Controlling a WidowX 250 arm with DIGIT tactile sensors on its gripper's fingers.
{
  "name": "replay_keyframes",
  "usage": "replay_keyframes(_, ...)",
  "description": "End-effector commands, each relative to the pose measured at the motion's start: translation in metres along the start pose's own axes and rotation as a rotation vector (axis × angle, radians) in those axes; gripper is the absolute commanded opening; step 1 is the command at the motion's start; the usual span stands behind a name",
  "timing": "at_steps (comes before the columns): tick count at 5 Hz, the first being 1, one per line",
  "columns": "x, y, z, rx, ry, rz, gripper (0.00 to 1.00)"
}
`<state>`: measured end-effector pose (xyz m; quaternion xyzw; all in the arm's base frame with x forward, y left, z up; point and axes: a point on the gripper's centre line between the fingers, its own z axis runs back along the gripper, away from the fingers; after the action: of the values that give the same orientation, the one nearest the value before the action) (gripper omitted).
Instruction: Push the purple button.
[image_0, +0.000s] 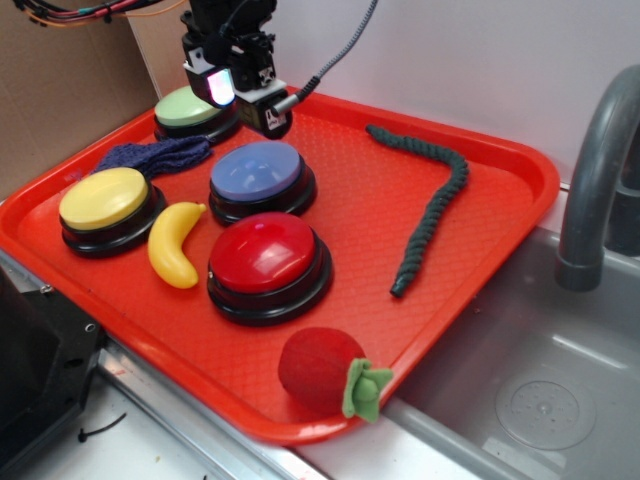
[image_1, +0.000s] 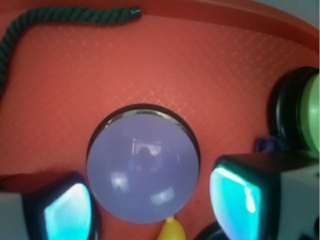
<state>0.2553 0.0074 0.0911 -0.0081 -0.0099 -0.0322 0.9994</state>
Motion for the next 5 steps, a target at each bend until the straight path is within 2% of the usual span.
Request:
replay_keyframes(1,0.002,-0.001,0.037,0.018,-0.120,0.025,1.00)
replay_keyframes(4,-0.007,0.004,0.063,0.020,-0.139,0.062,1.00)
replay_keyframes(5,-0.022,0.006,0.079,0.045,-0.135,0.086,1.00)
